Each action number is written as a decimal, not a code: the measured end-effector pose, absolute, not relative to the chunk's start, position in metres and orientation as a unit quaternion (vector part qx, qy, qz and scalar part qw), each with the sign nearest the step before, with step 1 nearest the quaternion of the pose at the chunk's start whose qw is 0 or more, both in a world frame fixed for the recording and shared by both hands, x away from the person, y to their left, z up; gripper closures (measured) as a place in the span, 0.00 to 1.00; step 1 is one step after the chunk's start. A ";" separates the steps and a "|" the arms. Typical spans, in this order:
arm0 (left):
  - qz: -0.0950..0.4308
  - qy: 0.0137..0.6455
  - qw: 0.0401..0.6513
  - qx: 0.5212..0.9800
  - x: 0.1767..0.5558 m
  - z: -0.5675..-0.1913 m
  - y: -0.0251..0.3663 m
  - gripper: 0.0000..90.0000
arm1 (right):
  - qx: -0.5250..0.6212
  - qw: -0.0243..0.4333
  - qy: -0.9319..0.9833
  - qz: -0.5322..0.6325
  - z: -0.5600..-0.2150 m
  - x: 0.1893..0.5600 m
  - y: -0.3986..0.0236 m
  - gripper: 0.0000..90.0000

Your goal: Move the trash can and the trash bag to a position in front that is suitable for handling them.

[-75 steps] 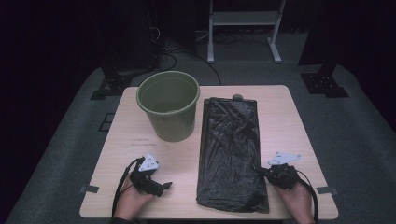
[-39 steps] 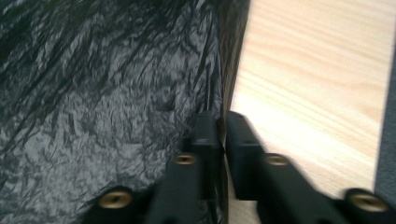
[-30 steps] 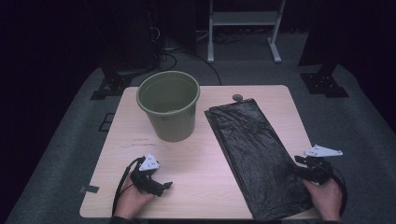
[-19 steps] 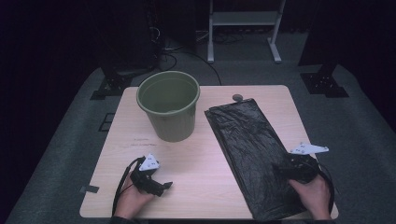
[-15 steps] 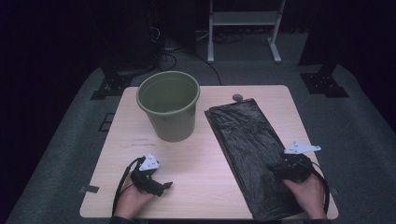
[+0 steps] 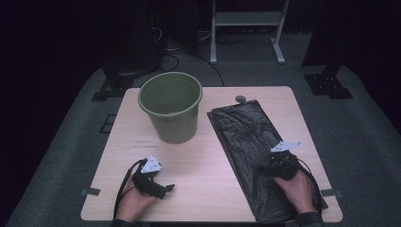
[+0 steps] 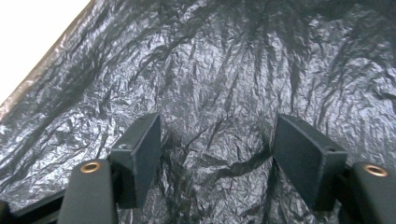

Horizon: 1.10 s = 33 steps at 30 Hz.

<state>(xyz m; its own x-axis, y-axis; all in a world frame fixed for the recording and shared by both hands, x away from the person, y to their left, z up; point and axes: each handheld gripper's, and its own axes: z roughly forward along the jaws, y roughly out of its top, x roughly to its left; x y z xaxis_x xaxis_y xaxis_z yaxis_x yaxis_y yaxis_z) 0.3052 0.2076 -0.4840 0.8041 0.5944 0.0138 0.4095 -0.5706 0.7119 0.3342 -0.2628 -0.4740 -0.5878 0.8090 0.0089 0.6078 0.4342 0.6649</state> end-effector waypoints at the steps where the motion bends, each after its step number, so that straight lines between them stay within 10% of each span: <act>1: 0.127 0.286 0.364 0.877 0.305 -0.484 0.208 0.00 | 0.425 0.158 0.831 0.322 -0.474 0.334 -0.263 0.46; 10: 0.127 0.286 0.364 0.877 0.305 -0.484 0.208 0.00 | 0.412 0.164 0.832 0.332 -0.473 0.329 -0.265 1.00; 24: 0.127 0.286 0.364 0.877 0.305 -0.484 0.208 0.00 | 0.442 0.191 0.817 0.317 -0.470 0.322 -0.295 1.00; 26: 0.127 0.286 0.364 0.877 0.305 -0.484 0.208 0.00 | 0.441 0.190 0.816 0.322 -0.470 0.320 -0.303 0.99; 30: 0.127 0.286 0.364 0.877 0.305 -0.484 0.208 0.00 | 0.430 0.202 0.802 0.362 -0.467 0.315 -0.314 0.58; 33: 0.126 0.286 0.364 0.877 0.306 -0.484 0.207 0.00 | 0.424 0.210 0.800 0.369 -0.469 0.316 -0.312 0.45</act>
<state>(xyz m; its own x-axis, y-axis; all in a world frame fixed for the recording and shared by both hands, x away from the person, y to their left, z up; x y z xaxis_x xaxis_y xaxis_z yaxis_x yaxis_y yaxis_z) 0.3056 0.2073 -0.4839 0.8050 0.5932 0.0133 0.4092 -0.5712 0.7116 0.3164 -0.3115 -0.4685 -0.5516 0.8338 -0.0226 0.5232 0.3670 0.7692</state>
